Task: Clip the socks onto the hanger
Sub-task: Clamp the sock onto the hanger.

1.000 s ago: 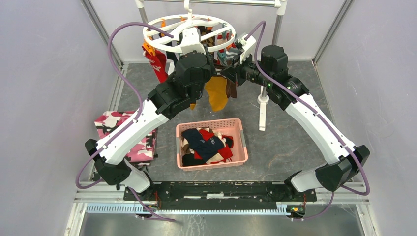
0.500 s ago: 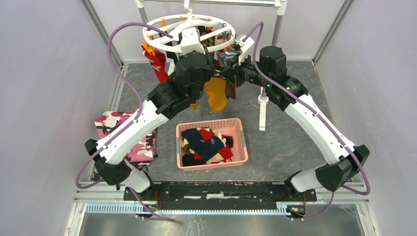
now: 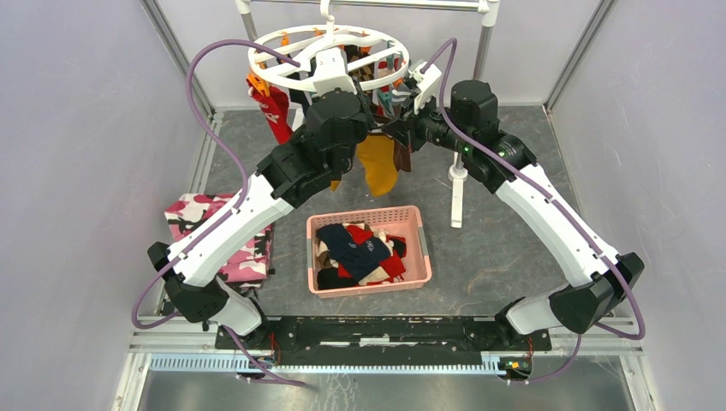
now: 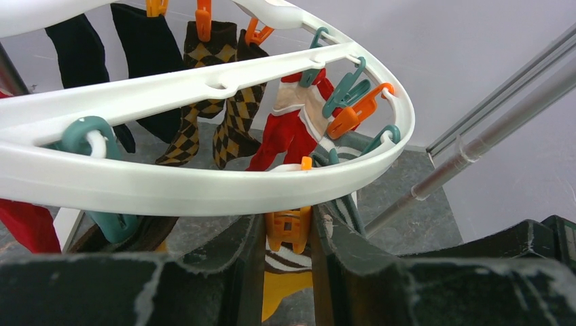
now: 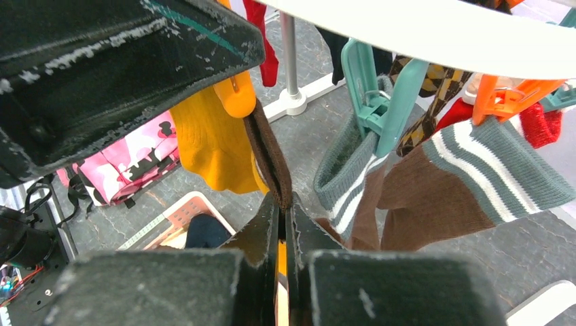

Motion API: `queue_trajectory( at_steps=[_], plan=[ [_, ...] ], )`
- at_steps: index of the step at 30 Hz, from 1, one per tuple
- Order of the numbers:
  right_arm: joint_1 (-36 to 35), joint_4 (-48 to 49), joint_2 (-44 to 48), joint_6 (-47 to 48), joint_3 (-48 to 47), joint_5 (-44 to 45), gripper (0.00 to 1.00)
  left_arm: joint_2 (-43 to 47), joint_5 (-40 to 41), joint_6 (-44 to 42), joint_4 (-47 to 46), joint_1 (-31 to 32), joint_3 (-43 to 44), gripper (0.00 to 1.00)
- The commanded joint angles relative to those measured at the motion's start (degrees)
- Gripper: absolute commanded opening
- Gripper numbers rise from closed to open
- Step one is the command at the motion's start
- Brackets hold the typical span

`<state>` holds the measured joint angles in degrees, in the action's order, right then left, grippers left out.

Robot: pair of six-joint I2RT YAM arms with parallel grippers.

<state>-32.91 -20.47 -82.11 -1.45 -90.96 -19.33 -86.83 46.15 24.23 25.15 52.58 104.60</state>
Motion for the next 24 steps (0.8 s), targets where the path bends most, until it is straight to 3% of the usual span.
queue_trajectory(
  at_steps=[1, 13, 17, 21, 24],
  plan=[
    [-0.2, 1.2, 1.2, 0.3, -4.0, 1.7, 0.0, 0.7, 0.5, 2.4, -1.2, 0.0, 0.2, 0.02],
    [-0.2, 1.4, 0.3, -0.2, -6.1, 0.6, 0.0, 0.9, 0.1, 2.6, -1.2, -0.1, -0.4, 0.02],
    [-0.2, 1.1, 1.3, 0.9, -2.7, 0.4, 0.0, 1.5, -0.4, 2.7, -2.0, 0.0, -0.3, 0.02],
    [-0.2, -2.4, 2.6, 8.7, -0.1, -0.1, 0.0, 1.5, -1.9, 3.3, -2.3, 0.0, 0.2, 0.02],
    [-0.2, -10.2, 2.1, 15.9, -3.2, 0.7, 0.0, 1.6, -2.4, 3.6, -2.4, 0.0, 0.1, 0.02]
  ],
)
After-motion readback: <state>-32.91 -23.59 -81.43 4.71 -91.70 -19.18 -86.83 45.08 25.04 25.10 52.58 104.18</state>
